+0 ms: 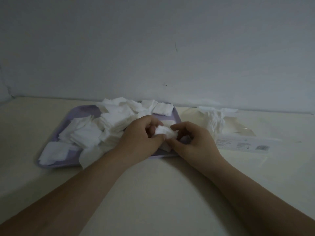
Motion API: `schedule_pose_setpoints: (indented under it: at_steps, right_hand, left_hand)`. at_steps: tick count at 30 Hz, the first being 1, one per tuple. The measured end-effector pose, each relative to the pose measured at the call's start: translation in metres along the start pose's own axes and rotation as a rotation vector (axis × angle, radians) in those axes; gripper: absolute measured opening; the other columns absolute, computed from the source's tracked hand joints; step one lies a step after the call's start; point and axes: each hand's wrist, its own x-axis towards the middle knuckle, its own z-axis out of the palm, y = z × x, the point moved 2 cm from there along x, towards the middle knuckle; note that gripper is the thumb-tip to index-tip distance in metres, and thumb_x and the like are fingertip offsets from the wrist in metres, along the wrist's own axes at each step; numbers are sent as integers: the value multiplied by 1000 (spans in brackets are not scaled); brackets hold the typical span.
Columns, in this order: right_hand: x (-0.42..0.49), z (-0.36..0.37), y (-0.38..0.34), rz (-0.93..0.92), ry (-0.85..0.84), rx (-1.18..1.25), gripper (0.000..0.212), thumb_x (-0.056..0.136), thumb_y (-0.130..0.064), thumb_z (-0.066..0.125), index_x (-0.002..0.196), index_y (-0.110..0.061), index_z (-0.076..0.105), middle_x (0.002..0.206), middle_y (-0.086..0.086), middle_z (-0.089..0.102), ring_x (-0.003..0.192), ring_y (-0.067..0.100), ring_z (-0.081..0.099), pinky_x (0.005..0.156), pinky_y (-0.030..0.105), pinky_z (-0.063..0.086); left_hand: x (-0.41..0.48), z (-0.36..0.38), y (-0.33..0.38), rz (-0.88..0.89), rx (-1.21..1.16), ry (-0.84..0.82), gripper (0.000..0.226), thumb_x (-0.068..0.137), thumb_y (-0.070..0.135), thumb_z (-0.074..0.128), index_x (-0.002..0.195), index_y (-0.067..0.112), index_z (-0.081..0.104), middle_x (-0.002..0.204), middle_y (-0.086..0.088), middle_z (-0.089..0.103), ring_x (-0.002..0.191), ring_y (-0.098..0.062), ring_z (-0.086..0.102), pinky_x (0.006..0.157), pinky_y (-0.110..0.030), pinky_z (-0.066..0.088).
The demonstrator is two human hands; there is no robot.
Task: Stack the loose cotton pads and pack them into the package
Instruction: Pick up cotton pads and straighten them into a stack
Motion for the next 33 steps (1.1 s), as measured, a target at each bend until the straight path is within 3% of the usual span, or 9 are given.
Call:
schedule_pose_setpoints:
  at_steps: [3, 8, 11, 14, 18, 24, 29, 31, 33]
  right_hand:
    - [0, 0, 0, -65, -37, 32, 47, 77, -25, 88, 120, -26, 71, 108, -6, 62, 100, 2, 61, 85, 9, 43]
    - [-5, 2, -11, -174, -38, -35, 47, 82, -27, 83, 126, -35, 67, 115, -23, 63, 115, 1, 59, 95, 10, 44]
    - [-4, 1, -10, -88, -28, 0, 32, 84, -28, 81, 113, -37, 71, 107, -18, 70, 101, -3, 64, 85, 10, 47]
    - [-1, -3, -7, -30, 78, 116, 17, 86, -10, 74, 86, -27, 69, 80, -12, 71, 75, 1, 64, 66, 9, 43]
    - [-1, -3, -2, 42, 225, 206, 13, 93, -10, 62, 89, -22, 59, 81, -5, 65, 70, 1, 56, 63, 11, 42]
    - [3, 2, 5, 80, 170, 161, 9, 99, -14, 55, 101, -23, 55, 94, -3, 64, 82, 1, 58, 65, 10, 39]
    - [2, -1, 3, 75, 186, 177, 14, 102, -9, 48, 107, -20, 53, 95, -4, 63, 84, -4, 58, 67, 5, 41]
    - [2, -4, 2, 72, 194, 206, 16, 103, -8, 45, 109, -20, 51, 94, -10, 59, 82, -14, 57, 67, 2, 40]
    - [1, -5, 2, 67, 195, 224, 16, 104, -7, 44, 112, -18, 51, 94, -15, 56, 81, -20, 54, 67, 1, 40]
  left_hand:
    - [-1, -2, 2, -3, -73, 4, 14, 71, 30, 78, 81, 32, 70, 79, 12, 69, 75, -9, 66, 72, -28, 55]
    - [-9, -3, 12, 111, -159, -43, 22, 84, 6, 79, 88, 27, 74, 84, 4, 74, 80, -10, 70, 73, -22, 55]
    - [-8, -5, 12, 59, -266, -17, 23, 83, 9, 81, 93, 29, 75, 85, -1, 76, 73, -13, 69, 70, -27, 57]
    - [-3, -5, 5, -7, -322, 39, 17, 83, 25, 76, 99, 31, 74, 91, -1, 78, 86, -23, 73, 86, -37, 58]
    - [1, -3, -5, -87, -120, 122, 17, 94, 18, 70, 107, 27, 70, 99, 5, 74, 93, -15, 71, 89, -30, 57]
    - [5, 1, -2, -77, 99, 93, 33, 97, 28, 65, 130, 27, 60, 122, 8, 66, 91, -9, 66, 87, -25, 50]
    - [21, 4, 17, -67, 352, -119, 67, 97, 37, 63, 156, 30, 33, 154, 3, 48, 136, -21, 51, 114, -37, 40]
    - [29, 5, 25, -73, 382, -237, 73, 95, 34, 66, 158, 31, 29, 152, 4, 50, 126, -19, 55, 107, -32, 44]
    - [31, 6, 27, -65, 337, -288, 72, 93, 28, 71, 155, 30, 36, 131, 7, 59, 94, -10, 61, 86, -23, 48]
